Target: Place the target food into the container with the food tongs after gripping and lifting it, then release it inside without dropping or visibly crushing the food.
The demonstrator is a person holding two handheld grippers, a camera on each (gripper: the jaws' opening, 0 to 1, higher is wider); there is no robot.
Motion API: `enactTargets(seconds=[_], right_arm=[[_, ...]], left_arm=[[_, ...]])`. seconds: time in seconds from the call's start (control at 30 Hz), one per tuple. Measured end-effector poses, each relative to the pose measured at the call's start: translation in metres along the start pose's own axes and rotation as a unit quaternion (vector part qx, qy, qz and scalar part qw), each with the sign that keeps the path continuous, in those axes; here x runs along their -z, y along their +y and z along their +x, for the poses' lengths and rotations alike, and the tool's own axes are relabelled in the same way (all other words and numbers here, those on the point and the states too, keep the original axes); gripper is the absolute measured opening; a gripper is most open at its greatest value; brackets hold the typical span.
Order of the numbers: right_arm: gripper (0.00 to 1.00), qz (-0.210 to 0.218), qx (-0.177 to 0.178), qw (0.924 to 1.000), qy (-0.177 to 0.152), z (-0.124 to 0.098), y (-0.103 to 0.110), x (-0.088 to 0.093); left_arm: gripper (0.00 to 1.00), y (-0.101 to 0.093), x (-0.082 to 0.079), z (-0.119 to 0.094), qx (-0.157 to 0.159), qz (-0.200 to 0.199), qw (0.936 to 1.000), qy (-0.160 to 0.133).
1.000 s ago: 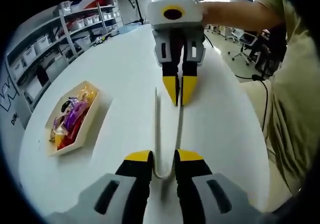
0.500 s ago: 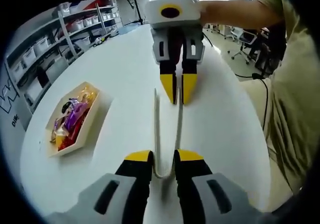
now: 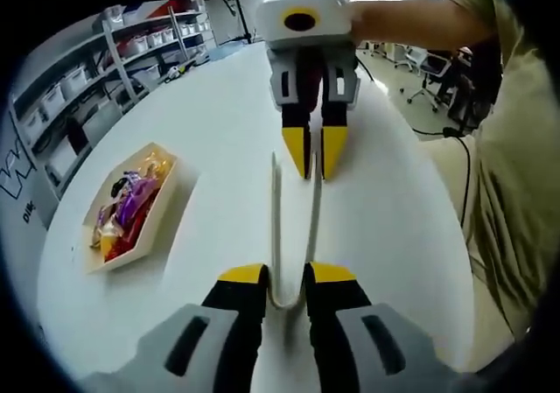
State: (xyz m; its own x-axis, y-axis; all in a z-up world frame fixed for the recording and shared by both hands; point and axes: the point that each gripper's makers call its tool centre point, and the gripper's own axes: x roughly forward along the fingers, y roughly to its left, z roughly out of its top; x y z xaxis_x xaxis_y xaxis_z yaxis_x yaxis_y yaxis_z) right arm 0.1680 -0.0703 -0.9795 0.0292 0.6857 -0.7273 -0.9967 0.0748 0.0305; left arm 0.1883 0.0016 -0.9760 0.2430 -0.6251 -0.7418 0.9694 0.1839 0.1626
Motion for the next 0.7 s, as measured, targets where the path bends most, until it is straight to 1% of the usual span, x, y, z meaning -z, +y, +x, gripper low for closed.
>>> enactTargets(seconds=[0.4,0.7], right_arm=[[0.04,0.017,0.013,0.9996,-0.019,-0.011,-0.005,-0.001],[0.07,0.022,0.023,0.9992,-0.024,-0.014,-0.006,-0.001]], left_arm=[[0.16,0.0,0.003,-0.005,-0.01,-0.004,0.9999,-0.003],[0.16,0.001,0.005,-0.011,-0.022,-0.016,0.9996,-0.011]])
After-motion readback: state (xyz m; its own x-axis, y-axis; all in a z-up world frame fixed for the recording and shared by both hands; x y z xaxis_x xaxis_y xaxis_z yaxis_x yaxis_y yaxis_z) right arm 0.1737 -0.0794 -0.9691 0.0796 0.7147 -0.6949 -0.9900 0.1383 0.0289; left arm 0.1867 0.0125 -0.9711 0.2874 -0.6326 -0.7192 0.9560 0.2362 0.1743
